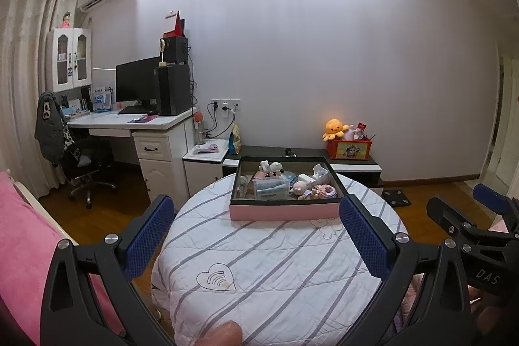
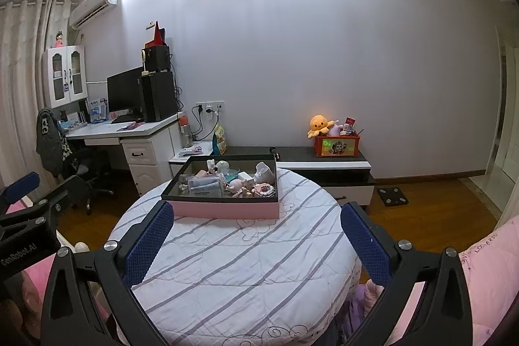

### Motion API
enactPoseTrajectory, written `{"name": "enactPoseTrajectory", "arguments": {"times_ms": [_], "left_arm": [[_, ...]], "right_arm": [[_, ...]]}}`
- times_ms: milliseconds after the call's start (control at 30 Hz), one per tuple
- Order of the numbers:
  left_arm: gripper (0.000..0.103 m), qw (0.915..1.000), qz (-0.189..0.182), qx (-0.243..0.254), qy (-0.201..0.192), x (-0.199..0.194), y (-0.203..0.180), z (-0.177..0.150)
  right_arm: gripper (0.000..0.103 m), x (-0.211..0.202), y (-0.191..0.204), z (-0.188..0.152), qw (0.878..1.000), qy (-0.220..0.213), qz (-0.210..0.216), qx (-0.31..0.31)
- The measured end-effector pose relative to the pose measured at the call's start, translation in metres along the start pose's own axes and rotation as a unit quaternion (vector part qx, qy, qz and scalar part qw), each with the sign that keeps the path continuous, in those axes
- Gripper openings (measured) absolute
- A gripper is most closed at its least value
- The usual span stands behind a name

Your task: Organize rigid objects

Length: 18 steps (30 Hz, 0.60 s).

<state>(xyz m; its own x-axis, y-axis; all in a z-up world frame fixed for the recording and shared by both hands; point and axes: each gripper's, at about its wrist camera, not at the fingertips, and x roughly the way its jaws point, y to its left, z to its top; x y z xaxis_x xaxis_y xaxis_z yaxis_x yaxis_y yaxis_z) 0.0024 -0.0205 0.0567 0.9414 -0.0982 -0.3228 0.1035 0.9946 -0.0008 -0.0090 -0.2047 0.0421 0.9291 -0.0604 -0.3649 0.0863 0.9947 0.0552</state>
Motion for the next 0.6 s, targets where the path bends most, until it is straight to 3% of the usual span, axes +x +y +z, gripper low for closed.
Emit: {"name": "enactPoseTrajectory", "arguments": {"times_ms": [433,600], "left_arm": [[0.103,0.9997,-0.022,-0.012,0.008,0.0049,0.0048,0.0012],[0.103,1.0,-0.006,-0.007,0.0,0.0045,0.0048,-0.0006]], "right_arm": [[0.103,0.0035,-0.0021,-0.0021,1.0,0.003,-0.003,0.0],[0.103,0.0043,-0.0018,-0.0026,1.0,0.004,-0.003,0.0]]}}
